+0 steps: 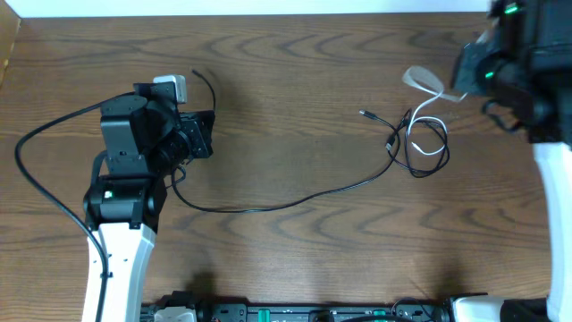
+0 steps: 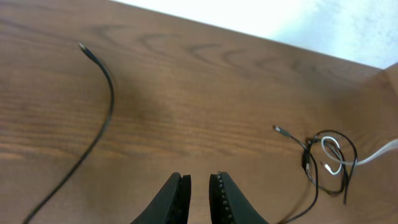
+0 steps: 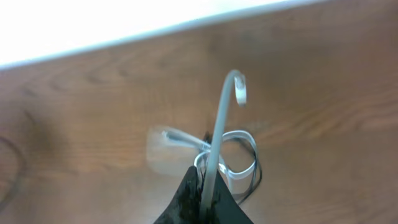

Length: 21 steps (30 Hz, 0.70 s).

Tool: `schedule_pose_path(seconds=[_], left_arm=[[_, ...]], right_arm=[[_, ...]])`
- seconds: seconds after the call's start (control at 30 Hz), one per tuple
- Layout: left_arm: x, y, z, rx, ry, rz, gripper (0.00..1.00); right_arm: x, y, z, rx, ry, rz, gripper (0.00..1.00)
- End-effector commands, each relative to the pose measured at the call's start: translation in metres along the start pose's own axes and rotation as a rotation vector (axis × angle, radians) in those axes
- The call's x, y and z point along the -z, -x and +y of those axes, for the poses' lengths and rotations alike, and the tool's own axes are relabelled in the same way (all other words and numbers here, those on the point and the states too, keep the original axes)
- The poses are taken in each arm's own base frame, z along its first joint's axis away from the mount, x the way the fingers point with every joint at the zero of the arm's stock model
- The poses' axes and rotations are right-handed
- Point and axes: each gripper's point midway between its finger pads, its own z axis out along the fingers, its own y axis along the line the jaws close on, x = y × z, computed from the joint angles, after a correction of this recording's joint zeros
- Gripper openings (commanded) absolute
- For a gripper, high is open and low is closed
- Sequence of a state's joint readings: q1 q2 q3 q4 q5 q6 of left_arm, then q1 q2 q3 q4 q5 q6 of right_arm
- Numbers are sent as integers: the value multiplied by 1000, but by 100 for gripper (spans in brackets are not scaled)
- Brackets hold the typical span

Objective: Untangle cables

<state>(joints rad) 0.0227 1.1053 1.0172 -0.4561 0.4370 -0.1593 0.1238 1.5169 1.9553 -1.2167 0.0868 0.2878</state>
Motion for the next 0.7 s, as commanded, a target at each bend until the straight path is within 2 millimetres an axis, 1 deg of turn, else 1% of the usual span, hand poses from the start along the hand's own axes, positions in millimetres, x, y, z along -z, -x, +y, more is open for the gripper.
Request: schedule_pose_path(seconds=[0.0, 0.03, 0.07, 0.13, 0.2, 0.27, 0.33, 0.43, 0.53, 0.67], left_arm=[[-6, -6, 1, 7, -17, 35, 17], [-8, -7, 1, 8, -16, 39, 17], [-9, -8, 2, 10, -16, 43, 17], [-10, -9, 1, 9, -20, 48, 17], [-12, -10, -1, 5, -27, 55, 17], [-14, -13, -6, -2, -37, 65, 17], [-16, -15, -9, -8, -45, 73, 17], [-18, -18, -16, -20, -61, 84, 17], [-19, -21, -22, -31, -75, 92, 17], [-20, -25, -31, -61, -95, 103, 17]], right_arm=[[57, 34, -7, 24, -30, -143, 1], [71, 39, -10, 23, -43, -171, 1], [98, 46, -18, 33, -71, -218, 1], [117, 47, -25, 32, -103, -245, 1], [127, 42, -29, 41, -114, -239, 1], [125, 34, -32, 46, -127, -202, 1], [119, 27, -34, 29, -139, -162, 1], [109, 25, -30, 30, -127, -132, 1], [97, 22, -14, 44, -46, -90, 1], [76, 15, 21, 134, 114, -11, 1]])
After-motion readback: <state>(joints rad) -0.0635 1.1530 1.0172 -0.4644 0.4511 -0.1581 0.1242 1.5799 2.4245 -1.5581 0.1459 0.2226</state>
